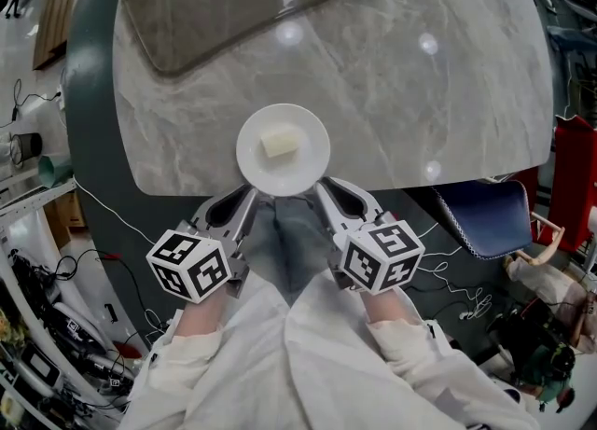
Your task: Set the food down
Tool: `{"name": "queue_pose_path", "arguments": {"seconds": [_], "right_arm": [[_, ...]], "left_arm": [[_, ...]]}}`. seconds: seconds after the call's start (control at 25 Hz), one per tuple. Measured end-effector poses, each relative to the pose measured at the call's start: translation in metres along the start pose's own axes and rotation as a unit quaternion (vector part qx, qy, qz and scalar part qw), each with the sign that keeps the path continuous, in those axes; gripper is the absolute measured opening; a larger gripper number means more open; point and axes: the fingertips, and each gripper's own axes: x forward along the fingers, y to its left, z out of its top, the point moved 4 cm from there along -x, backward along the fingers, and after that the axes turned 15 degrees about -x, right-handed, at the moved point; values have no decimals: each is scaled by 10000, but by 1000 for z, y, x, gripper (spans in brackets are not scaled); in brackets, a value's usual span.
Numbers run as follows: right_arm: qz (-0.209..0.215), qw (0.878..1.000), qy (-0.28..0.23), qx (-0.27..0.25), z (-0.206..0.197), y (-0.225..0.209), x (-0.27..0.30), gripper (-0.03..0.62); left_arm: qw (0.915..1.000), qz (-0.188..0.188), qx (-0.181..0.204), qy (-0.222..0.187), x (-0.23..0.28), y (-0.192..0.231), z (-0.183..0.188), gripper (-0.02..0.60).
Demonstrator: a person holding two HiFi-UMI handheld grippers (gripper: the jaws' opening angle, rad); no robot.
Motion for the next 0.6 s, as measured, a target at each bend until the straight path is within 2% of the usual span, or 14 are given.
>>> {"name": "queue_pose_path", "arguments": {"seconds": [0.6], "right_arm": [[-47, 9997, 120, 216, -2, -3, 4, 8]], "left_arm": [[9999, -2, -139, -17, 0, 0, 6, 23]]}}
